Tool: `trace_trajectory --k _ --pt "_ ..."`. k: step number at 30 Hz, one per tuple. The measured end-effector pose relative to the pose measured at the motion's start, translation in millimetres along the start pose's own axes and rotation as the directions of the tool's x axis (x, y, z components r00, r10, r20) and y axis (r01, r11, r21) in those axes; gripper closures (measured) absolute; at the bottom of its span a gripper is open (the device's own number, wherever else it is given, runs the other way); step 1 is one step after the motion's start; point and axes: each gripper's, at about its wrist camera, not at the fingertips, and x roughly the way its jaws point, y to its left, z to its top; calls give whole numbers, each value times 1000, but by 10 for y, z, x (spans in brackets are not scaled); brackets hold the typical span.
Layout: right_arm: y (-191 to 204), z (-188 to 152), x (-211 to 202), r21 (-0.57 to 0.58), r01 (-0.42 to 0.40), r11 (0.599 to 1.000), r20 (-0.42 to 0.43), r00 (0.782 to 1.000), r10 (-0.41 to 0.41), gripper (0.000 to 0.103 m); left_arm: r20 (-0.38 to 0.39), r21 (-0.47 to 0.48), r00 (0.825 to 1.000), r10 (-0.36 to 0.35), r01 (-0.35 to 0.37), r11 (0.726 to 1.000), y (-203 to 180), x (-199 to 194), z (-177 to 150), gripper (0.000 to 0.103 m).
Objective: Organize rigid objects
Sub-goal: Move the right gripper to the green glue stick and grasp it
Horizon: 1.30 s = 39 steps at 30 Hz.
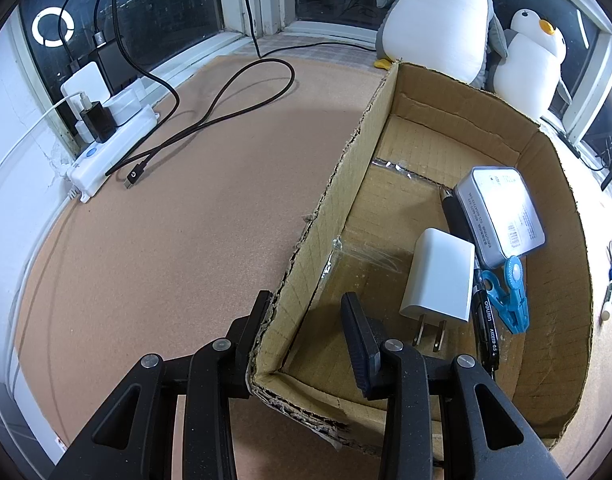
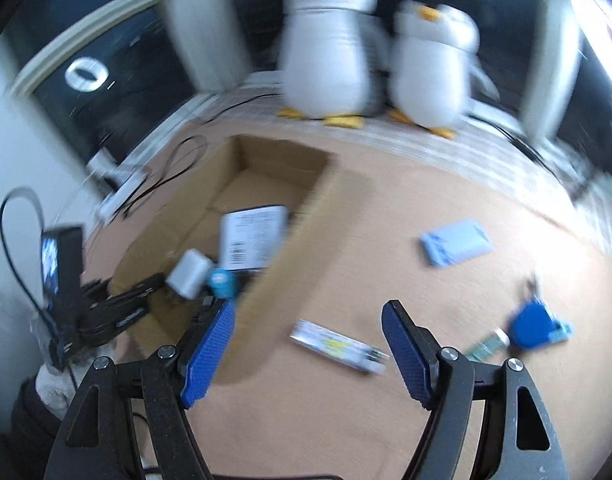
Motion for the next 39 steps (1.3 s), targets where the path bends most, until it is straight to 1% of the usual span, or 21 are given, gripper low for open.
trace_trajectory --k 3,5,7,8,9,10,12,16,20,23,26,28,31,33,35,37,39 --pt "-466 -75 -73 155 21 988 -9 1000 -20 30 0 0 1000 0 0 1000 1 1 2 65" --pt "-694 -126 -78 228 40 973 -20 999 -37 31 0 0 1000 0 0 1000 0 0 0 65" --pt "-942 -206 -59 307 67 949 -45 997 -56 31 0 1 1000 1 -1 1000 1 0 3 65" --pt "-1051 -238 -37 344 68 936 -56 997 -52 33 0 1 1000 0 0 1000 5 0 2 65" --pt "-1129 -268 -24 376 67 924 -60 997 -47 38 0 2 1000 0 0 1000 4 1 2 65" --pt "-1212 -304 -14 406 68 911 -67 997 -45 41 0 2 1000 1 -1 1000 3 0 3 65" --pt "-1342 -351 62 463 78 883 -89 995 -41 53 0 3 1000 1 -1 1000 3 0 3 65" --pt "-1460 -390 247 519 99 849 -132 991 -35 62 0 6 1000 1 -1 1000 6 -3 3 65" --pt "-1495 -389 391 533 123 837 -156 987 -46 64 0 5 1000 1 -1 1000 7 -3 4 65" --pt "-1475 -371 487 516 150 843 -180 982 -65 65 0 3 1000 0 0 1000 6 -3 5 65" --pt "-1449 -332 577 492 186 850 -209 974 -92 71 0 2 1000 -2 2 1000 9 -1 10 65" --pt "-1441 -303 637 479 206 853 -226 968 -107 72 0 1 1000 -3 3 1000 7 0 12 65" --pt "-1394 -259 718 445 235 864 -246 960 -134 74 0 -1 1000 -3 3 1000 8 1 14 65" --pt "-1360 -237 733 412 258 874 -248 954 -165 82 0 0 1000 -4 4 1000 8 3 11 65" --pt "-1295 -221 763 374 263 889 -256 951 -174 86 0 -1 1000 -4 4 1000 6 3 11 65" --pt "-1233 -212 782 333 276 902 -259 946 -194 88 0 -2 1000 -5 5 1000 8 7 16 65" --pt "-1201 -206 798 311 269 911 -254 948 -193 89 1 -3 1000 -5 5 1000 8 5 14 65"
